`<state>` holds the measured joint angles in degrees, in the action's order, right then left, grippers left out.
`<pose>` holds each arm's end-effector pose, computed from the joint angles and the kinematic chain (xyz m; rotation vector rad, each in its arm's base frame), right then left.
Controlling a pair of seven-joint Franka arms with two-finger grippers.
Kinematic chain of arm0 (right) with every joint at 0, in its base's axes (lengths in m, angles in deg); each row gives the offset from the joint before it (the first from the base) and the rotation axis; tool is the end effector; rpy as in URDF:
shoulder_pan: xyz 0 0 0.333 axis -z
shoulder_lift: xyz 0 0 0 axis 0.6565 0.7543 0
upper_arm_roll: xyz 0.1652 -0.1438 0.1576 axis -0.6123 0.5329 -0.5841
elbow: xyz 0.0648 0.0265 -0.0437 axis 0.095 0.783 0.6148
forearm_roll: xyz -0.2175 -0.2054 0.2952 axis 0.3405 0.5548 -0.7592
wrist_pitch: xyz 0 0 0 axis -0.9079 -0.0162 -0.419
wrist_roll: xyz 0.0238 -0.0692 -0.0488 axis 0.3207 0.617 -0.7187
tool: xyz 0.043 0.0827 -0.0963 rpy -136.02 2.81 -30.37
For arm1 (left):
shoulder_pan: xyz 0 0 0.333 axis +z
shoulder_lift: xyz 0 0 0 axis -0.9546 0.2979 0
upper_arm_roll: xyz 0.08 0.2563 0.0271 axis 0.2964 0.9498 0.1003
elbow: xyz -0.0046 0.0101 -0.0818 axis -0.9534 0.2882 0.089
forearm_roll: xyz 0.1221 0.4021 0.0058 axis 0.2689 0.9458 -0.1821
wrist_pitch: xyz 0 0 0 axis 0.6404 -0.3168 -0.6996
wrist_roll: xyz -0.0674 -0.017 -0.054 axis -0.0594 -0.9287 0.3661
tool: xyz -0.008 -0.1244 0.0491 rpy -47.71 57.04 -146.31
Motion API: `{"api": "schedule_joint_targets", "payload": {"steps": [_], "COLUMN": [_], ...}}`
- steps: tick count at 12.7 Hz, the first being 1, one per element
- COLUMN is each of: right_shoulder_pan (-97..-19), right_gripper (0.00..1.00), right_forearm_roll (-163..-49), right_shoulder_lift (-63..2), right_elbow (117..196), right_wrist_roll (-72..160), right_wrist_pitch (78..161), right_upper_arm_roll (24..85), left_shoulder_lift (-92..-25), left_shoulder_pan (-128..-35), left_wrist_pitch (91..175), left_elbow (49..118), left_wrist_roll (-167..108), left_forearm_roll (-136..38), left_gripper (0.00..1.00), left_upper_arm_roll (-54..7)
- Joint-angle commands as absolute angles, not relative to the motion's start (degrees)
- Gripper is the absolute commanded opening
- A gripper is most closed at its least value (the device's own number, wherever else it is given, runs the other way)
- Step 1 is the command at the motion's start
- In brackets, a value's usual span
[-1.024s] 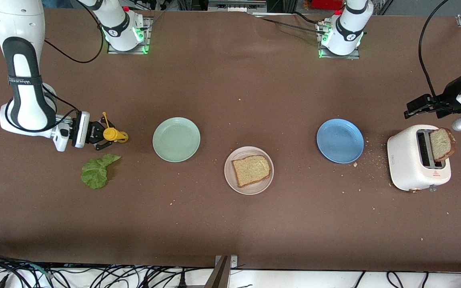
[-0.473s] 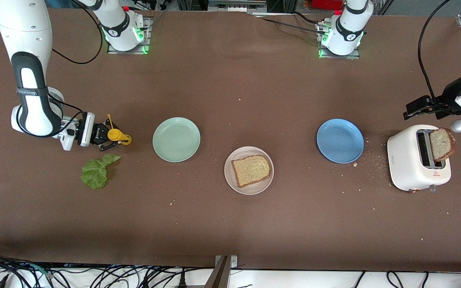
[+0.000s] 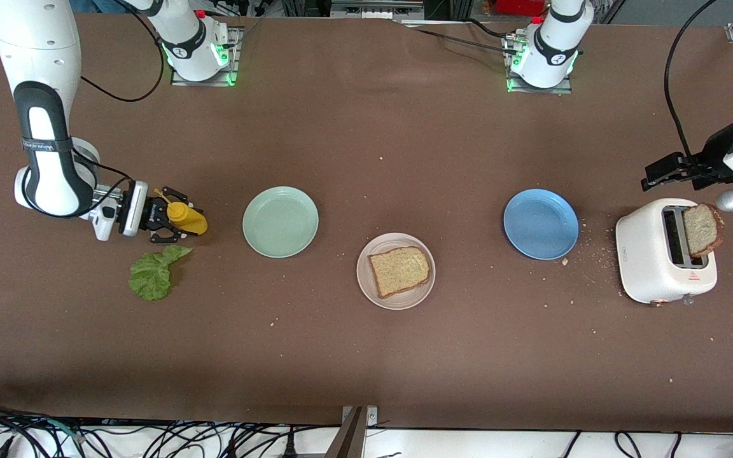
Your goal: Make sandwich in beige plate with both arms
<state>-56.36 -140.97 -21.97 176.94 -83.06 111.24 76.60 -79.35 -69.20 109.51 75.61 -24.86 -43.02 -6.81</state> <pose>0.5282 -0.0394 0.0825 -1.8802 -1.3696 -0.6846 0.6041 0.0130 0.4892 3.0865 0.1019 -0.0906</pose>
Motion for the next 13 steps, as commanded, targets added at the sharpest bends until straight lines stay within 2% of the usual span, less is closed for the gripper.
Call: {"api": "schedule_joint_targets", "payload": {"steps": [1, 6, 13], "right_shoulder_pan": [-55.4, -55.3, -56.1], "right_gripper": [0.97, 0.97, 0.97], "right_forearm_roll": [-141.1, -137.9, -137.8], "right_shoulder_lift": [-23.1, -22.7, -21.9], "right_elbow": [177.0, 177.0, 176.9], "right_wrist_roll": [-80.6, -80.6, -79.9], "right_wrist_pitch": [109.4, 109.4, 109.7], "right_upper_arm_roll": [78.4, 82.4, 82.0], "left_shoulder_lift": [-79.1, -79.1, -79.1], "left_shoulder_pan": [-69.4, -69.5, -69.5], "left_wrist_pitch": [109.7, 109.7, 109.7], "left_elbow": [75.1, 75.1, 75.1], "left_wrist_roll": [-23.9, -23.9, -24.0], "left_forearm_roll": [-41.7, -41.6, -41.6], "left_gripper": [1.0, 1.0, 1.0], "left_upper_arm_roll": [-6.9, -7.0, -7.0]}}
